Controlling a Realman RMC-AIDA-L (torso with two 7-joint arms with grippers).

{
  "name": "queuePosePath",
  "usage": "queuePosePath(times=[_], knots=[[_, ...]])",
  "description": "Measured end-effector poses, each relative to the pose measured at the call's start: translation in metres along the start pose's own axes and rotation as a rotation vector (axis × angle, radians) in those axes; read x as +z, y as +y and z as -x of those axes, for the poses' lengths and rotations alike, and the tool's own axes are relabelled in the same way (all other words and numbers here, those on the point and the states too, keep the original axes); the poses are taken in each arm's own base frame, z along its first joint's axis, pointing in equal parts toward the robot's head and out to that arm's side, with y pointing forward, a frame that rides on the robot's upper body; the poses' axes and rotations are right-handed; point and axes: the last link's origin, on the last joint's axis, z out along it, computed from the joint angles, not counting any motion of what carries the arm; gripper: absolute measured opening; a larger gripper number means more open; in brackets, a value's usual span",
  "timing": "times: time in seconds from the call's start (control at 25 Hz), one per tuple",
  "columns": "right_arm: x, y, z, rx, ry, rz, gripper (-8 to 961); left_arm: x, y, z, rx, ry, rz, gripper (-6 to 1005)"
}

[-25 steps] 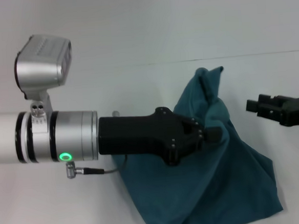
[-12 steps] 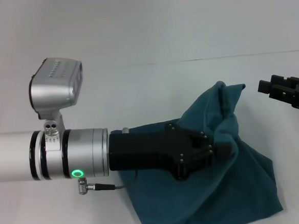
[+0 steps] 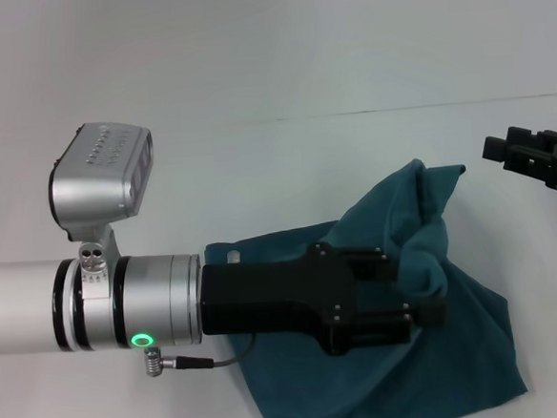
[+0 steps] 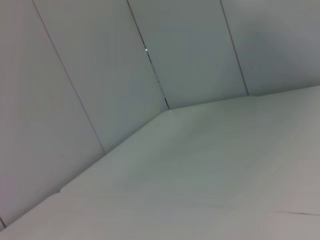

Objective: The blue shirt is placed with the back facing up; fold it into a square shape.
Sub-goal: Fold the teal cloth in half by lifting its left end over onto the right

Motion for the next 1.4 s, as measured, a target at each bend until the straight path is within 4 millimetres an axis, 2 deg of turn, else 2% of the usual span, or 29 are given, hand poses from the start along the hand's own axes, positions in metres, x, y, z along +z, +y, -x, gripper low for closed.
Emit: queuePosePath(times=[0.04,0.24,0.56,0.72,1.04,1.24,1.4], knots=[[0.000,0.000,0.001,-0.001,-0.002,0.000,532,0.000,0.000,0.000,-0.002,0.002,0.000,495],[0.005,0.001,0.008,-0.013,-0.006,0.008,529,-0.008,0.003,-0.001,-0.015,0.031,-0.009,709],[0.016,0.007,0.024,-0.034,-0.014,0.036,526,-0.042,0.007,-0.016,0.027,0.091,-0.075,822],[0.020,0.010,0.030,-0.044,-0.019,0.048,523,-0.040,0.011,-0.012,0.007,0.069,-0.040,878],[0.026,0.011,0.031,-0.063,0.006,0.047,509,-0.015,0.000,0.003,-0.017,-0.017,-0.056,871],[0.025,0.010,0.028,-0.060,0.012,0.045,499,-0.016,-0.015,0.009,0.037,-0.057,-0.159,870],[0.024,0.010,0.027,-0.050,0.013,0.044,491,-0.024,-0.023,0.010,0.067,-0.056,-0.227,869]])
